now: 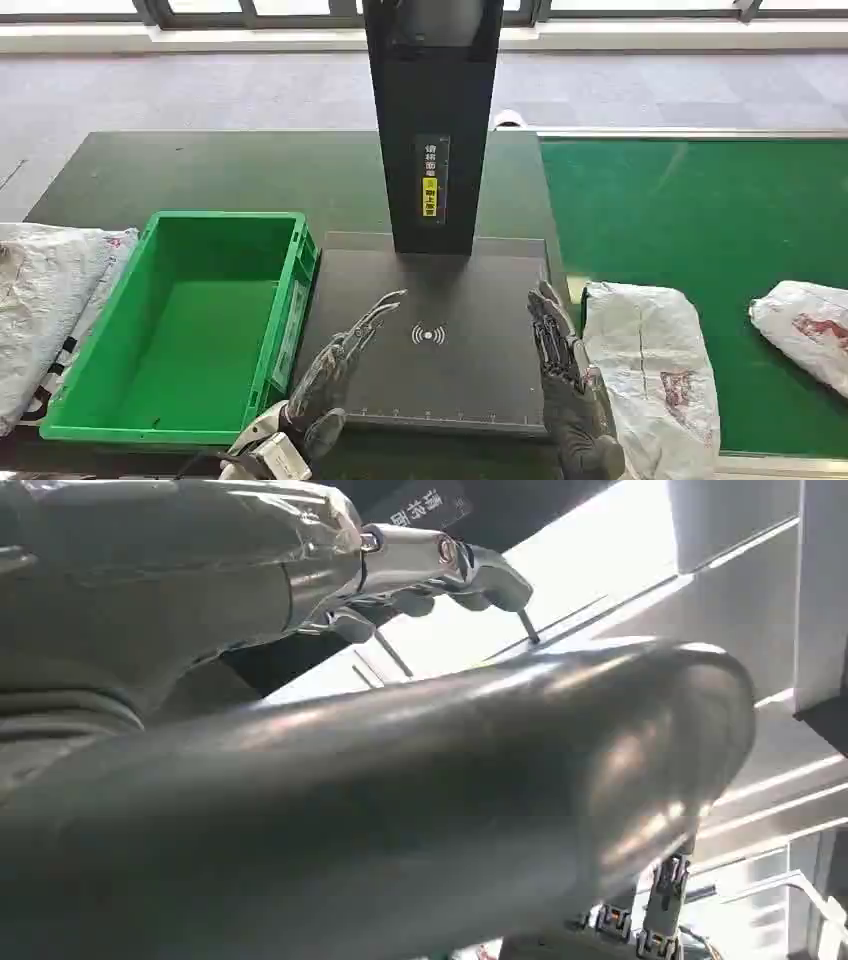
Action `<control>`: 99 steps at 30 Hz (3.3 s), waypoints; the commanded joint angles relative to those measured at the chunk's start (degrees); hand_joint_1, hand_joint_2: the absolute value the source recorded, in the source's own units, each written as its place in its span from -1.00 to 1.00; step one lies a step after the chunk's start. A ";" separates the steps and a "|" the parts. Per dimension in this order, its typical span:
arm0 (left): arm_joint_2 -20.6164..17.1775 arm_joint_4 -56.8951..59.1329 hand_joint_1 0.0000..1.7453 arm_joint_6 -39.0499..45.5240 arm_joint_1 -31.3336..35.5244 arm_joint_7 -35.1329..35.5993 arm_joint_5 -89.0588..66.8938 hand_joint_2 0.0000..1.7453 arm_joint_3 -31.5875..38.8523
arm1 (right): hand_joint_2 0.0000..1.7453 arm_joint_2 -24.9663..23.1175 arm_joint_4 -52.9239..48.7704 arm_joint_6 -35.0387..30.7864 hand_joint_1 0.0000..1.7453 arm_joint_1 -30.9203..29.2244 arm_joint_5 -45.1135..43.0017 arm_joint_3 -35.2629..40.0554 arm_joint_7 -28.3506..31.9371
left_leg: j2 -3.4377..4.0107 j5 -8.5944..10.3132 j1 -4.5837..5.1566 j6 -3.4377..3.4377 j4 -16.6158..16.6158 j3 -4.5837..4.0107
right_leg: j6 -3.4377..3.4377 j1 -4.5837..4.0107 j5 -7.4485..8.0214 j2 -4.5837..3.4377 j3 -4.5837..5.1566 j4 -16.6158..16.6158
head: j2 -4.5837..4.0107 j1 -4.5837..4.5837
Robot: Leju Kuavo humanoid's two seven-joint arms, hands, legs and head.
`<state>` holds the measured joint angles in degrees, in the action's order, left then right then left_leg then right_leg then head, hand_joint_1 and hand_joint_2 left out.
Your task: Moved the parcel from conveyor to table for the left to box.
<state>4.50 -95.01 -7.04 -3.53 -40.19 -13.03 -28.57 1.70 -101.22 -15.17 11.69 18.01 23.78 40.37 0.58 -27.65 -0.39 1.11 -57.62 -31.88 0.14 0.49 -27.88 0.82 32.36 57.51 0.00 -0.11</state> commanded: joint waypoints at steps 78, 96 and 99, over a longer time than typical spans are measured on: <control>5.71 -10.07 -1.00 31.20 -16.33 0.19 -1.88 1.00 11.85 | 1.00 -5.66 22.69 -3.70 -1.00 -1.25 55.43 -41.68 -42.06 | -0.14 -0.38 0.07 -0.15 0.08 0.16 | 0.09 0.09 -0.38 0.03 -0.21 -0.18 | 0.00 0.00; 4.32 -9.26 -1.00 31.58 -15.94 0.19 -1.17 1.00 10.79 | 1.00 -4.91 36.47 -2.66 -1.00 -7.48 57.38 -40.85 -42.74 | -0.06 -0.41 0.06 -0.15 0.06 0.19 | 0.09 0.06 -0.38 -0.03 -0.24 -0.18 | 0.00 0.00; 3.81 -8.29 -1.00 31.45 -15.50 0.19 -0.93 1.00 10.30 | 1.00 -4.06 42.95 -0.96 -1.00 -9.33 57.84 -40.12 -43.25 | -0.06 -0.40 0.06 -0.14 0.08 0.20 | 0.09 0.07 -0.38 -0.02 -0.24 -0.18 | 0.00 0.00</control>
<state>10.73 -107.21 24.68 -20.30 -40.22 -14.36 -18.23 -2.10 -71.32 -18.21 6.90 75.43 -14.78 -2.51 0.50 -28.10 -0.30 0.97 -57.68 -31.83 0.25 0.58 -28.33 0.88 32.26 57.48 0.00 -0.11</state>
